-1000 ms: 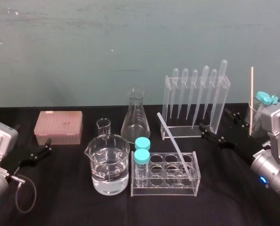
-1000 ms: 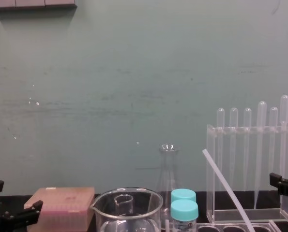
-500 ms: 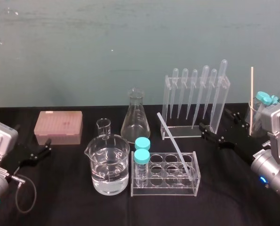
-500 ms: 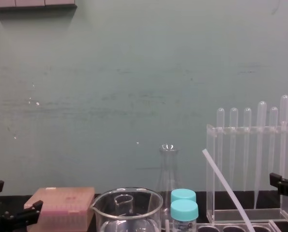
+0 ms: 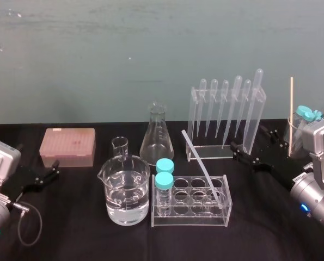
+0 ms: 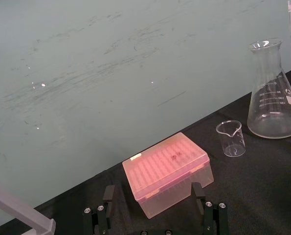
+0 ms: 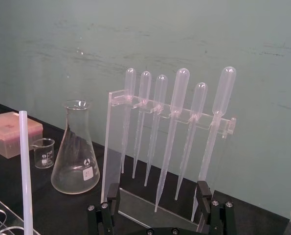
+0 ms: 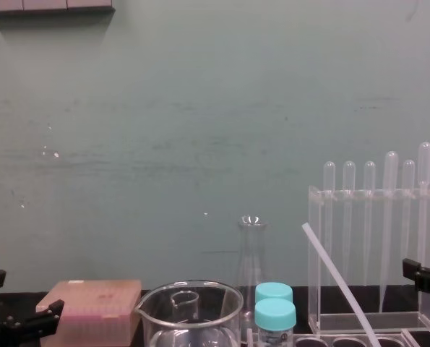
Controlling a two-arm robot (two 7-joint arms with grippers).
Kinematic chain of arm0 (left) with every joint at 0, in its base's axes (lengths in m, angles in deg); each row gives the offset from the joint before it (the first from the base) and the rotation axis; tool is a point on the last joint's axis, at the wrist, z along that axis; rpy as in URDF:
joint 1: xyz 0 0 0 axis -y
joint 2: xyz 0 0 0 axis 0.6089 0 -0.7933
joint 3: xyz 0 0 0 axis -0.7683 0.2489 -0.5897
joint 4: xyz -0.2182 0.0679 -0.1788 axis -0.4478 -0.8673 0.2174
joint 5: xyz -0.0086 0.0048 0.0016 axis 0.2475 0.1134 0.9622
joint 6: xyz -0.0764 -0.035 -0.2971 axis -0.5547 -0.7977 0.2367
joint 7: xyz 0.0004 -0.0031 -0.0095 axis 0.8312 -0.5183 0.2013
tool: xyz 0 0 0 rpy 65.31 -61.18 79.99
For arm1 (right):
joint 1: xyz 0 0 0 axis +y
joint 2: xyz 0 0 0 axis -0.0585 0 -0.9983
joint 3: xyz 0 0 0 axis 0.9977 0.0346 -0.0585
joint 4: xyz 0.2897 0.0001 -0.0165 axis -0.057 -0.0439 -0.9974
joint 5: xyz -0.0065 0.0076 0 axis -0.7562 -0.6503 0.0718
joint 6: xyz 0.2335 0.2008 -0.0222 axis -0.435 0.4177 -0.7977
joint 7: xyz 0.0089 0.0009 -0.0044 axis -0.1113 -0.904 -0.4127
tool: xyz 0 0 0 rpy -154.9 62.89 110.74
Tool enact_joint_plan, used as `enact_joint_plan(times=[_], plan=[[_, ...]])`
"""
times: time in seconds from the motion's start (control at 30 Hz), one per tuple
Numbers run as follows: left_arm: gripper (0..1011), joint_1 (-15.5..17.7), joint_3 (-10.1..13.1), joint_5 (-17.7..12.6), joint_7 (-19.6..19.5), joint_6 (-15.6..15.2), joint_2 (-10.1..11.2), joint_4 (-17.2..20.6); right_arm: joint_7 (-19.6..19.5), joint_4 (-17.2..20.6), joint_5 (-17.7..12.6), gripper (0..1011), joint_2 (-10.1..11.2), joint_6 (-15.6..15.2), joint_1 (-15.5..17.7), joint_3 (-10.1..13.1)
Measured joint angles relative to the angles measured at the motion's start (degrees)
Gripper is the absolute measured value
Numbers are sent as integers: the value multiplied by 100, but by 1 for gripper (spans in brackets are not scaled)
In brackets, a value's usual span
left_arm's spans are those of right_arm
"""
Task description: Pick up the stirring rod with one hand, then place it down.
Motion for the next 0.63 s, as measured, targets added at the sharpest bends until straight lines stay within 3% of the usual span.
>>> enact_joint_plan(times=[0.63], plan=[[1000, 0, 0, 0, 0, 0, 0, 0, 0, 0, 0, 1000, 0, 0, 0, 0]])
